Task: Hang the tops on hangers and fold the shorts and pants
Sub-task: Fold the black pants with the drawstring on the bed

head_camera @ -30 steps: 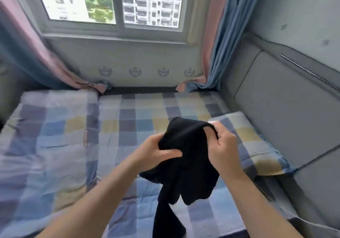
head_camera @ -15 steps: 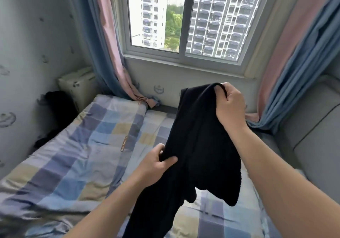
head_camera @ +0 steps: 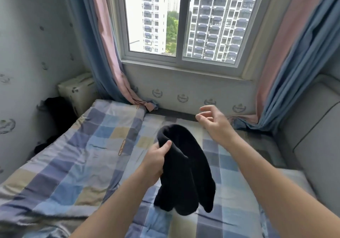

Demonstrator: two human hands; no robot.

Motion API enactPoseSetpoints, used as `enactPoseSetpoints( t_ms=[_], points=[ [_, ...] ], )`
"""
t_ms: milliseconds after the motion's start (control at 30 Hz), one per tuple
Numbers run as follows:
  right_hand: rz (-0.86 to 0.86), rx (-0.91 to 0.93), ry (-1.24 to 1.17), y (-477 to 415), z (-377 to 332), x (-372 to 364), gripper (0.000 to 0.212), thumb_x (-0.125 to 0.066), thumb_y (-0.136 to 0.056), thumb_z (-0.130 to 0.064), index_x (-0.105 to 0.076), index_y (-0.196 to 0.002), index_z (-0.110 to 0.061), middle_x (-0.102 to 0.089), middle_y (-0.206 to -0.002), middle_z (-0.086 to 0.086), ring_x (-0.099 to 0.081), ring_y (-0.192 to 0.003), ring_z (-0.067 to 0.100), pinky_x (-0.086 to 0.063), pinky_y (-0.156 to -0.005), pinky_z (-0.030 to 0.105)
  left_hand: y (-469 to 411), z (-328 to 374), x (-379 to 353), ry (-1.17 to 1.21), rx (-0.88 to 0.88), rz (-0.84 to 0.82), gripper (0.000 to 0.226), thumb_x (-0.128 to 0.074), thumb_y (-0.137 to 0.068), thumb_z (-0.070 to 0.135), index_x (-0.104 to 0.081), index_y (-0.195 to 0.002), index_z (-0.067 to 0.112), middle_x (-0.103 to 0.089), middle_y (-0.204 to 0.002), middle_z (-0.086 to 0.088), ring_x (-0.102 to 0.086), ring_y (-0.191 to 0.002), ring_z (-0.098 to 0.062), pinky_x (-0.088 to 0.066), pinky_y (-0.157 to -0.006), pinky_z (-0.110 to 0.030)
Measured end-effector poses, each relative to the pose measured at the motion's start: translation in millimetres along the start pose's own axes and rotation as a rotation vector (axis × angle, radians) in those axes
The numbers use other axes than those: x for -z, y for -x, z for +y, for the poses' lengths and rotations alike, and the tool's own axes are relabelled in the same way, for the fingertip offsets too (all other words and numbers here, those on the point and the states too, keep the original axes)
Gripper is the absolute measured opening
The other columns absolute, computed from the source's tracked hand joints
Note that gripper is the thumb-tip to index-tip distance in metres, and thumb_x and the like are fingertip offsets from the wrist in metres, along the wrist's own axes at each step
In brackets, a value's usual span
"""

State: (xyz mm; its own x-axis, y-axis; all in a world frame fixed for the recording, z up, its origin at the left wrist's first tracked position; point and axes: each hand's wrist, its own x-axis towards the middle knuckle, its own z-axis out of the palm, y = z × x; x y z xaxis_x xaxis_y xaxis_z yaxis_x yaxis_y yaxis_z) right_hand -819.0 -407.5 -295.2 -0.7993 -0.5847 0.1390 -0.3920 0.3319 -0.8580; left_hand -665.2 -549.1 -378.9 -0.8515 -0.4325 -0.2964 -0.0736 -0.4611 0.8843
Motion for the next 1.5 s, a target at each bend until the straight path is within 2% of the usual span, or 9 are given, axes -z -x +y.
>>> enactPoseSetpoints(
  t_ms=[200, 333, 500, 700, 900, 1133, 1233, 1400, 1500],
  points=[
    [-0.321, -0.302, -0.280, 133, 91, -46, 0.072, -0.069, -0.068, -0.080, -0.049, -0.128, -0.046, -0.064, -0.125, -0.014, -0.062, -0.109, -0.007, -0.049, -0.085, 0.010, 3, -64, -22, -0.048, 0.424, 0.064, 0.038, -0.051, -0.105, 0.032, -0.062, -0.123, 0.000, -0.070, -0.111, -0.026, -0.068, -0.103, -0.041, -0.055, -0.093, -0.049],
    [-0.336, -0.451, -0.292, 190, 139, -77, 0.069, -0.082, -0.068, -0.066, -0.045, -0.127, -0.062, -0.064, -0.122, -0.028, -0.063, -0.113, -0.003, -0.055, -0.090, 0.024, 17, -105, -30, -0.053, 0.482, 0.027, 0.031, -0.053, -0.104, 0.026, -0.064, -0.121, 0.003, -0.071, -0.113, -0.025, -0.068, -0.105, -0.041, -0.054, -0.095, -0.053],
    [-0.244, -0.591, -0.164, 215, 177, -89, 0.044, -0.078, -0.072, -0.031, -0.064, -0.112, -0.043, -0.073, -0.107, -0.017, -0.067, -0.107, 0.008, -0.055, -0.095, 0.040, 18, -102, -31, 0.051, 0.492, -0.014, 0.028, -0.051, -0.105, 0.018, -0.061, -0.120, -0.003, -0.068, -0.118, -0.027, -0.066, -0.110, -0.037, -0.056, -0.087, -0.042],
    [-0.391, -0.645, -0.281, 219, 182, -92, 0.044, -0.080, -0.080, -0.024, -0.064, -0.118, -0.038, -0.070, -0.106, -0.030, -0.061, -0.098, -0.017, -0.047, -0.070, 0.002, 14, -81, -18, 0.177, 0.488, -0.164, 0.026, -0.048, -0.102, 0.007, -0.060, -0.123, -0.003, -0.074, -0.106, -0.017, -0.074, -0.093, -0.025, -0.060, -0.072, -0.031],
    [-0.266, -0.636, -0.240, 206, 185, -110, 0.012, -0.060, -0.099, -0.020, -0.071, -0.100, -0.026, -0.075, -0.097, -0.013, -0.069, -0.095, 0.002, -0.052, -0.076, 0.015, 18, -78, -11, 0.256, 0.495, -0.200, 0.037, -0.055, -0.093, 0.012, -0.061, -0.127, -0.001, -0.070, -0.118, -0.019, -0.070, -0.107, -0.030, -0.060, -0.083, -0.036],
    [0.078, -0.479, -0.224, 199, 181, -82, 0.025, -0.055, -0.103, -0.020, -0.060, -0.079, -0.021, -0.055, -0.063, -0.012, -0.049, -0.063, 0.009, -0.039, -0.059, 0.021, -1, -84, 21, 0.152, 0.395, 0.269, 0.025, -0.060, -0.096, 0.004, -0.059, -0.121, 0.000, -0.069, -0.115, -0.015, -0.068, -0.097, -0.024, -0.053, -0.070, -0.031],
    [0.119, -0.335, -0.209, 186, 158, -55, 0.022, -0.059, -0.101, -0.023, -0.066, -0.080, -0.025, -0.064, -0.069, -0.006, -0.057, -0.066, 0.008, -0.045, -0.062, 0.023, 3, -96, 32, -0.090, 0.377, 0.353, 0.073, -0.072, -0.091, 0.010, -0.032, -0.152, 0.012, -0.052, -0.142, -0.015, -0.059, -0.111, -0.025, -0.049, -0.084, -0.034],
    [-0.029, -0.160, -0.078, 174, 119, -24, 0.017, -0.061, -0.099, -0.022, -0.069, -0.087, -0.031, -0.070, -0.082, -0.009, -0.065, -0.081, 0.010, -0.050, -0.076, 0.024, 22, -98, 11, -0.599, 0.086, -0.145, 0.100, -0.084, -0.064, 0.060, -0.034, -0.149, 0.040, -0.040, -0.142, 0.017, -0.048, -0.118, 0.001, -0.041, -0.090, -0.021],
    [-0.045, -0.073, -0.174, 169, 92, -16, 0.024, -0.058, -0.099, -0.014, -0.071, -0.096, -0.033, -0.073, -0.091, -0.011, -0.068, -0.091, 0.009, -0.050, -0.079, 0.015, 32, -93, -20, -0.620, 0.044, -0.481, 0.088, -0.085, -0.064, 0.055, -0.043, -0.141, 0.047, -0.059, -0.126, 0.023, -0.060, -0.113, 0.004, -0.052, -0.086, -0.017]
  ],
)
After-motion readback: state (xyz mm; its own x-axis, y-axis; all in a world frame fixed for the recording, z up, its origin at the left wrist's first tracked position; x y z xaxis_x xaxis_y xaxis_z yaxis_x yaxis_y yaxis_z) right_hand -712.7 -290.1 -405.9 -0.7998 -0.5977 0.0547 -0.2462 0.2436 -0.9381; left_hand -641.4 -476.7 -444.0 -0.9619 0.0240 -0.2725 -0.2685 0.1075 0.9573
